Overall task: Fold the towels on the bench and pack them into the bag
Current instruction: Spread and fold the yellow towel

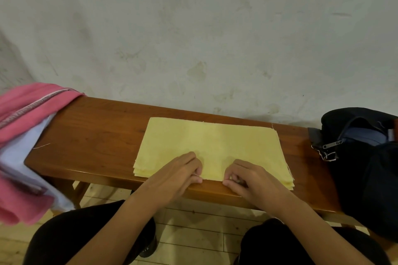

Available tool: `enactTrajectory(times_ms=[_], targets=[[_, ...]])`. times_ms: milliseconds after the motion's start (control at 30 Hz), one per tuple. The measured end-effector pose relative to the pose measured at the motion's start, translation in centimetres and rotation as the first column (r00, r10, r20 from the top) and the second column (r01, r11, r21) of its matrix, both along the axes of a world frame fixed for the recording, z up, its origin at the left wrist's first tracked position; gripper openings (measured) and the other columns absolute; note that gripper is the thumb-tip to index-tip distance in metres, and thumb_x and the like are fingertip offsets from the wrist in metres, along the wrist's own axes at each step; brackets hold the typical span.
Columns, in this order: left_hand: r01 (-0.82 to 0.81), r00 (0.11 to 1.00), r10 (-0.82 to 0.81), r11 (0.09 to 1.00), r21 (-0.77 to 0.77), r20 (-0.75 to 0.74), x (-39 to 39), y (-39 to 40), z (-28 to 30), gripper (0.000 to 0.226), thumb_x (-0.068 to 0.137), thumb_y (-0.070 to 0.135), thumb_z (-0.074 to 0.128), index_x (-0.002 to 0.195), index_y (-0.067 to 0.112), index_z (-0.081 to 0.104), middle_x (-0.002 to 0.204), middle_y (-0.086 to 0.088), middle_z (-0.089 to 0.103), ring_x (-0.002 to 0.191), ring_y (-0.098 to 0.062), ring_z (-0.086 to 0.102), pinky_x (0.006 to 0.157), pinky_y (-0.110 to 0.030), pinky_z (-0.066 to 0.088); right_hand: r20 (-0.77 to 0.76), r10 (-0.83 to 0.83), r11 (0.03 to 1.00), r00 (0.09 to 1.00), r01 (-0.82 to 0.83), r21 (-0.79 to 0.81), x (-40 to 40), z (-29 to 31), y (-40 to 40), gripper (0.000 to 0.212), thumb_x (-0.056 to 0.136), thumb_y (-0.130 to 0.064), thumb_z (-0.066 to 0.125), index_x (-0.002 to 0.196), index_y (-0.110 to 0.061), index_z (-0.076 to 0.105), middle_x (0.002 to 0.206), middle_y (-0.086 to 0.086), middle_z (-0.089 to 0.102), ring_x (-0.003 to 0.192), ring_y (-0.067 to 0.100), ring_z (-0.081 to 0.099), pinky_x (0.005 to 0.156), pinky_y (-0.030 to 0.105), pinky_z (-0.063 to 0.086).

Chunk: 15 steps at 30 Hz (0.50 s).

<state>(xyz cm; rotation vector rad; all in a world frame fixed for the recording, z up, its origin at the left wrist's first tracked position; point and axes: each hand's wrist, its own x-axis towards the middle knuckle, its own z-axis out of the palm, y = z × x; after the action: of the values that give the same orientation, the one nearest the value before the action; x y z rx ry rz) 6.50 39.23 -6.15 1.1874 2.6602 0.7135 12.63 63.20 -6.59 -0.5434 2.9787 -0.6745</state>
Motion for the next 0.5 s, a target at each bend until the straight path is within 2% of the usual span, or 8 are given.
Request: enactTrajectory(times_ms=[67,133,233,333,400,433,467,500], targets=[[-0.007,1.000,0.007,1.000,-0.024,-0.011,-0.1,0.0,0.1,0.011,0.100,0.031,0.051,0.098,0.022,0.056,0.105,0.009,0.050,0.092,-0.005,0.046,0.079,-0.013,0.035,0.046,-0.026,1.000,0.999,0.027,-0.011,-0.1,0.4,0.1,0.014,0.097,-0.045,0.054,0.085,-0.046,0.047,0.091,-0.021,0.051,0.086,0.006,0.052,0.072,0.020,0.048],[-0.007,1.000,0.006,0.999,-0.048,-0.031,-0.1,0.0,0.0,0.013,0.100,0.032,0.051,0.098,0.022,0.059,0.105,0.009,0.052,0.093,-0.004,0.046,0.081,-0.012,0.034,0.047,-0.048,0.998,0.998,0.050,-0.044,-0.1,0.5,0.1,0.015,0.094,-0.049,0.056,0.083,-0.039,0.053,0.085,-0.017,0.051,0.081,0.009,0.052,0.069,0.021,0.047],[-0.023,0.999,0.022,1.000,-0.014,-0.033,-0.3,-0.3,0.3,0.015,0.096,0.040,0.057,0.093,0.026,0.063,0.095,0.017,0.052,0.090,-0.002,0.047,0.082,-0.011,0.034,0.015,-0.136,0.989,0.991,0.136,-0.064,-0.2,0.7,0.3,0.044,0.089,-0.065,0.046,0.067,-0.027,0.054,0.070,-0.011,0.051,0.070,0.013,0.051,0.061,0.023,0.045],[-0.123,0.992,0.120,0.978,0.168,0.028,-0.9,0.9,1.0,0.021,0.094,0.043,0.058,0.082,0.027,0.064,0.086,0.020,0.054,0.087,0.000,0.051,0.086,-0.018,0.037,-0.285,-0.252,0.966,0.925,0.260,-0.008,-1.3,1.0,0.3,0.046,0.095,-0.056,0.043,0.059,-0.028,0.050,0.059,-0.016,0.045,0.060,0.004,0.046,0.057,0.020,0.038],[-0.184,0.981,0.191,0.950,0.252,-0.005,-1.7,2.4,1.3,0.018,0.097,0.040,0.054,0.092,0.027,0.065,0.098,0.016,0.061,0.095,0.001,0.051,0.094,-0.023,0.037,-0.420,-0.367,0.930,0.830,0.338,-0.144,-2.4,1.5,-0.4,0.042,0.099,-0.046,0.047,0.068,-0.023,0.063,0.065,-0.015,0.054,0.064,0.004,0.051,0.060,0.020,0.041],[-0.196,0.974,0.218,0.946,0.257,-0.059,-2.3,3.3,1.4,0.023,0.098,0.041,0.051,0.103,0.025,0.066,0.110,0.013,0.062,0.105,0.000,0.052,0.099,-0.025,0.036,-0.443,-0.409,0.912,0.798,0.365,-0.185,-3.1,1.5,-0.8,0.037,0.100,-0.043,0.048,0.081,-0.021,0.071,0.076,-0.010,0.065,0.073,0.006,0.058,0.067,0.022,0.046],[-0.201,0.966,0.231,0.952,0.231,-0.114,-2.8,4.0,1.5,0.033,0.098,0.043,0.046,0.117,0.024,0.064,0.123,0.011,0.061,0.116,-0.004,0.050,0.105,-0.026,0.033,-0.432,-0.430,0.902,0.793,0.395,-0.173,-3.8,1.5,-1.4,0.035,0.101,-0.042,0.048,0.100,-0.019,0.074,0.094,-0.005,0.071,0.089,0.011,0.063,0.078,0.024,0.049],[-0.208,0.959,0.238,0.961,0.185,-0.156,-3.3,4.7,1.5,0.043,0.097,0.044,0.041,0.131,0.023,0.058,0.136,0.008,0.055,0.128,-0.008,0.045,0.110,-0.027,0.028,-0.398,-0.433,0.898,0.809,0.425,-0.112,-4.5,1.3,-2.0,0.040,0.102,-0.043,0.043,0.121,-0.018,0.068,0.116,-0.001,0.070,0.108,0.015,0.063,0.092,0.027,0.047]])
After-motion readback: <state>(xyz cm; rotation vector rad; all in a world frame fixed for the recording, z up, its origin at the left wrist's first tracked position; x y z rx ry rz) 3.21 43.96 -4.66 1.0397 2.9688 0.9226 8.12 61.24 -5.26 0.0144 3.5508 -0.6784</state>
